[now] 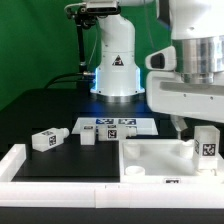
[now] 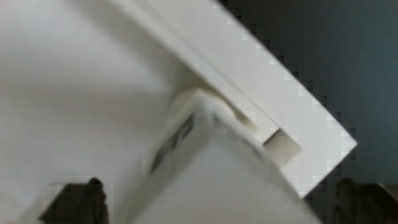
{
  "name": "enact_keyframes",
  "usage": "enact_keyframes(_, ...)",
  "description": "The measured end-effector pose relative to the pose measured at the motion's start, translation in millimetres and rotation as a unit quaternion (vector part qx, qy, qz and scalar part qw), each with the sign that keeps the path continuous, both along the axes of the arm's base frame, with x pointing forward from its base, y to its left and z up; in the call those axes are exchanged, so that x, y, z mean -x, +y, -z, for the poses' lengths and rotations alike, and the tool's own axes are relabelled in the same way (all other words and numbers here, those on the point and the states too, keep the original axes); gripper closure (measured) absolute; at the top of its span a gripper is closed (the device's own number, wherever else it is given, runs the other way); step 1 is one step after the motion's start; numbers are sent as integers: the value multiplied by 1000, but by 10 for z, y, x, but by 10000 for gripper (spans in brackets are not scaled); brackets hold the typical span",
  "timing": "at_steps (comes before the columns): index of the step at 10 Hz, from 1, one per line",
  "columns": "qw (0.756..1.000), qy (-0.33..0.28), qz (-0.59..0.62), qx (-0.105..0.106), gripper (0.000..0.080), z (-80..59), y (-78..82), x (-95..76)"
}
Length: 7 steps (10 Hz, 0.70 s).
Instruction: Assemble one leg
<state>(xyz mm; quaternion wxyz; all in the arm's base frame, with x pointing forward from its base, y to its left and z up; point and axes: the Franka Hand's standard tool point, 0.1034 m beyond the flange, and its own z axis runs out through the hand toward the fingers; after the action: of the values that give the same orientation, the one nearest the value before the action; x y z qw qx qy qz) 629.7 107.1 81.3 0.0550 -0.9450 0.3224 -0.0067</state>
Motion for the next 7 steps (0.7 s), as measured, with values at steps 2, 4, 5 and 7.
enact_keyframes(2,997,-10,-74,15,151,17,22,23)
enact_keyframes(4,991,-15,-132,19,151,22,3,23)
enact_keyframes(5,979,-23,-200,26,151,22,10,17)
enact_keyframes(7,979,-27,-198,28,177,26,33,13)
